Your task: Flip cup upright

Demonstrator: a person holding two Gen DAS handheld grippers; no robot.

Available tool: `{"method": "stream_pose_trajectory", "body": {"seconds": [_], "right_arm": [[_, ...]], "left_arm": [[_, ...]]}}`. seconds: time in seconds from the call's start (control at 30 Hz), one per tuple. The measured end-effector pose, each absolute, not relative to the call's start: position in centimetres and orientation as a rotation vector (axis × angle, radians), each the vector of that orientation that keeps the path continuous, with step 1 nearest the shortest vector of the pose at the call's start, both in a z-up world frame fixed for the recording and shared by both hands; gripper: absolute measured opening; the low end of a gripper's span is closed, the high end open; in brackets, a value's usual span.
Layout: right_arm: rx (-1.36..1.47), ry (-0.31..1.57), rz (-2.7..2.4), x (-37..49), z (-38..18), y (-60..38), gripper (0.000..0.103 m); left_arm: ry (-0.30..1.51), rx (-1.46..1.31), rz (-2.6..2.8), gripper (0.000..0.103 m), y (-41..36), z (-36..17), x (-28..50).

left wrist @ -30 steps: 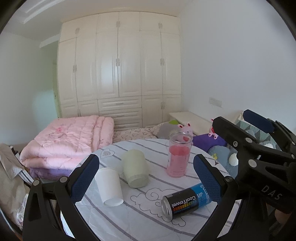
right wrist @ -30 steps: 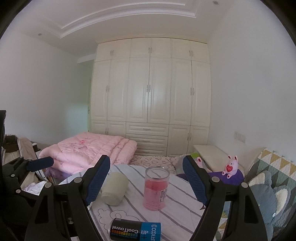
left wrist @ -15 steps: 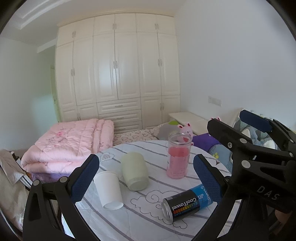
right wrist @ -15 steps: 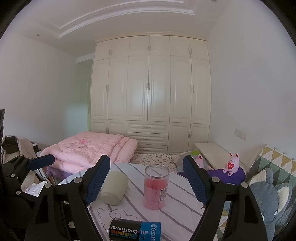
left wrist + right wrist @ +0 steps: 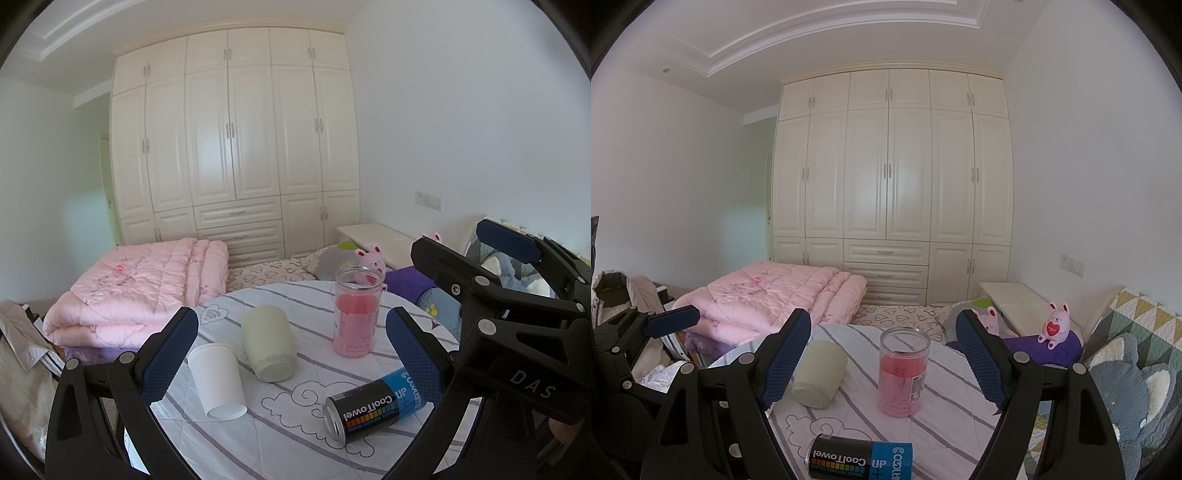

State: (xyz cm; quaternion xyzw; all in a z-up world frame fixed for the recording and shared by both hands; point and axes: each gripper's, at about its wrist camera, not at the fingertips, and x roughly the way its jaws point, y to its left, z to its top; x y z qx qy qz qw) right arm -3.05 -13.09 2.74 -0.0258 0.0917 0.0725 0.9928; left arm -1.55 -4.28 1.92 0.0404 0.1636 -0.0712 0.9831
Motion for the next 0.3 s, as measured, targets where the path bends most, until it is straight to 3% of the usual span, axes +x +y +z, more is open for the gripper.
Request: {"method": "stream_pose_trajectory", "body": {"seconds": [0.3], "right_arm": [[-0.049, 0.191, 0.148, -2.84, 2.87, -12.85, 0.082]], "left_arm": [[0.346, 0.073, -0.153, 0.103, -4.1, 2.08, -1.55]]}}
